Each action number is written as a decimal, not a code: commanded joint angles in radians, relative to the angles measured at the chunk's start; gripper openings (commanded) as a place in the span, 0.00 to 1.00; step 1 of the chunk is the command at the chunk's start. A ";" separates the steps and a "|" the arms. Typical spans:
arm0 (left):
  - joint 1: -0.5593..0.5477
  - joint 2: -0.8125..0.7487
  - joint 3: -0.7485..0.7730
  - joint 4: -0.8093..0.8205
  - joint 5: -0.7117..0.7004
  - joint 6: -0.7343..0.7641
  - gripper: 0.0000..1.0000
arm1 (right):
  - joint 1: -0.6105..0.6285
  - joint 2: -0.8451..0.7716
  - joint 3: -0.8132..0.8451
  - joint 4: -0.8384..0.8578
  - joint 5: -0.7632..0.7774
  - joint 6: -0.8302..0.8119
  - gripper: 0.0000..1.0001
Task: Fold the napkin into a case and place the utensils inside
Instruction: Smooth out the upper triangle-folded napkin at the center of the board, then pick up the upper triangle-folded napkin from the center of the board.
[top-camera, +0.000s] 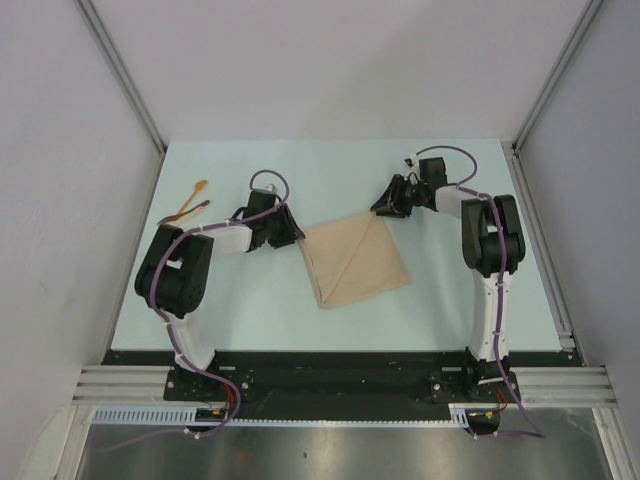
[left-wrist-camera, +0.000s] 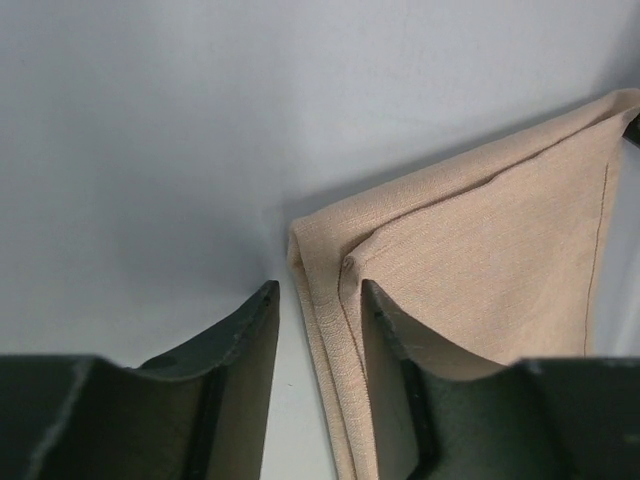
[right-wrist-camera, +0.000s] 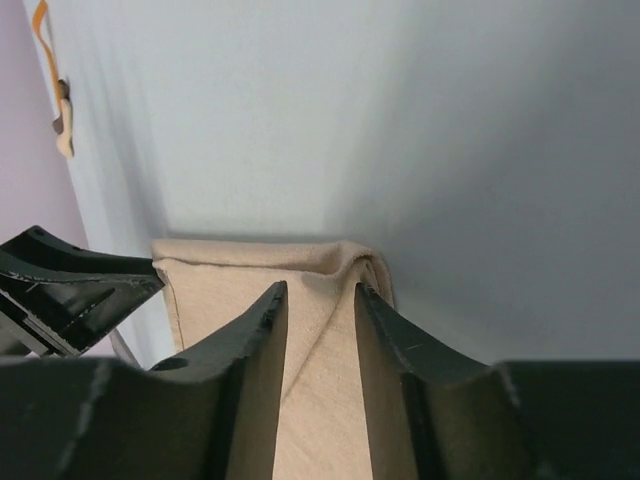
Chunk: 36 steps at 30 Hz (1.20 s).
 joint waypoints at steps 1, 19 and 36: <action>0.010 -0.023 -0.010 0.036 0.001 -0.005 0.39 | -0.008 -0.155 -0.009 -0.150 0.106 -0.075 0.40; -0.039 0.029 0.165 -0.266 -0.123 0.014 0.59 | 0.381 -0.749 -0.234 -0.525 0.714 -0.219 1.00; -0.163 0.224 0.409 -0.594 -0.470 -0.100 0.49 | 0.607 -0.830 -0.427 -0.434 1.019 -0.181 0.94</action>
